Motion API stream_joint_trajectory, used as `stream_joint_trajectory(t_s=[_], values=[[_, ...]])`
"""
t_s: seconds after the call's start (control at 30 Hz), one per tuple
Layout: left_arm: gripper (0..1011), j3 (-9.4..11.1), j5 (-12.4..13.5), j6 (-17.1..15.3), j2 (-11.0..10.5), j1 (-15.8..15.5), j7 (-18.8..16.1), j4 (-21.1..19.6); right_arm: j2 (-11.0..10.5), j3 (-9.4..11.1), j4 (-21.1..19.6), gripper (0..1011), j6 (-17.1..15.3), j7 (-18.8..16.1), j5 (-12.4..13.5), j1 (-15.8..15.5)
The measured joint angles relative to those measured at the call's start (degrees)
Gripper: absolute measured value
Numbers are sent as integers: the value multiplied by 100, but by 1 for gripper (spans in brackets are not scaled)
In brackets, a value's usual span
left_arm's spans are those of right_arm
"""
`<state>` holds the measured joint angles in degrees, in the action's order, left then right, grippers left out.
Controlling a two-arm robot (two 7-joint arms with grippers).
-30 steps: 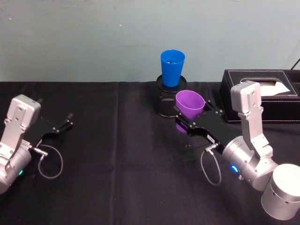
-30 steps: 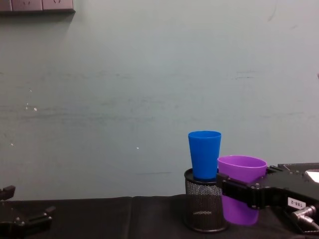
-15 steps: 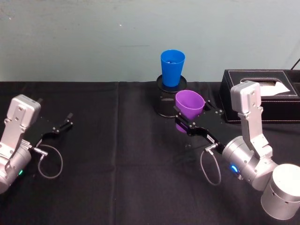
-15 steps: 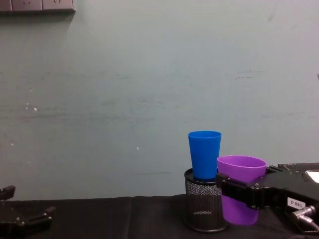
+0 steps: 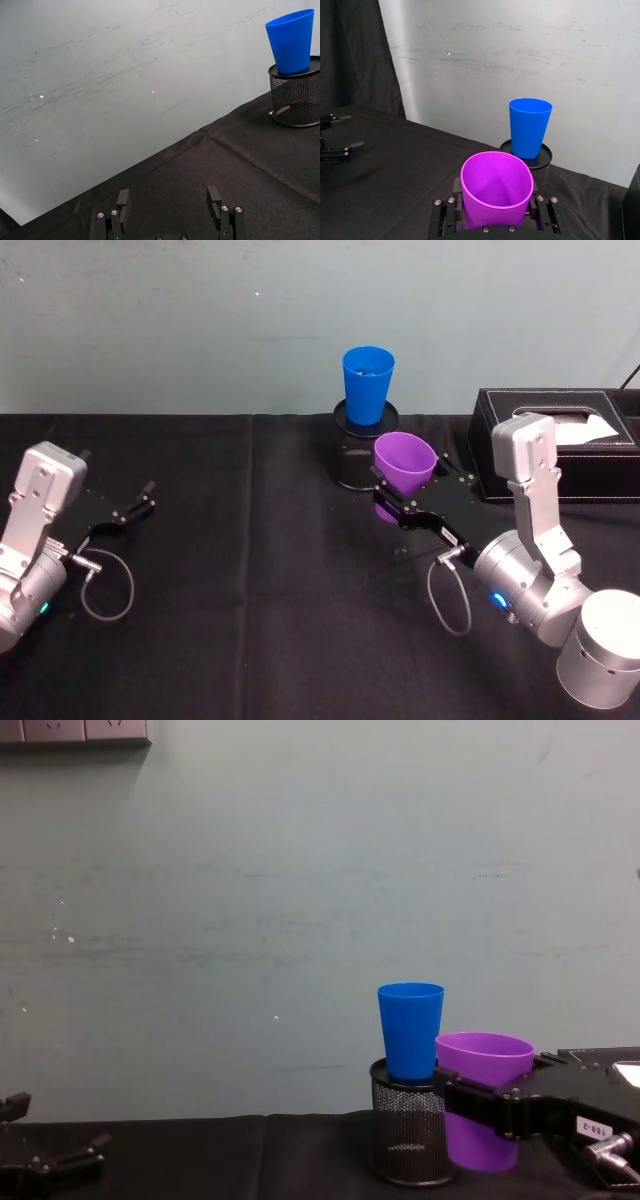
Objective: Pick up one cup with a gripper and tap it against the other cup.
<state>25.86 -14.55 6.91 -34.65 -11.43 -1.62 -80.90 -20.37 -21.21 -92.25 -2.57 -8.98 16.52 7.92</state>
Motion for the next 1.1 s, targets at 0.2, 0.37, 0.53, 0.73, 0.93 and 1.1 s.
stream_joint_trajectory(t_s=[0.2,0.37,0.53,0.73,0.93,1.1], values=[[1000,0,0,0,0,0,0,0,1,0,0,722,0,4,0,0],[1000,0,0,0,0,0,0,0,1,0,0,722,0,4,0,0],[1000,0,0,0,0,0,0,0,0,0,0,722,-1,4,0,0],[1000,0,0,0,0,0,0,0,0,1,0,722,-1,3,0,0],[1000,0,0,0,0,0,0,0,0,1,0,722,-1,2,0,0],[1000,0,0,0,0,0,0,0,0,0,0,722,-1,2,0,0]])
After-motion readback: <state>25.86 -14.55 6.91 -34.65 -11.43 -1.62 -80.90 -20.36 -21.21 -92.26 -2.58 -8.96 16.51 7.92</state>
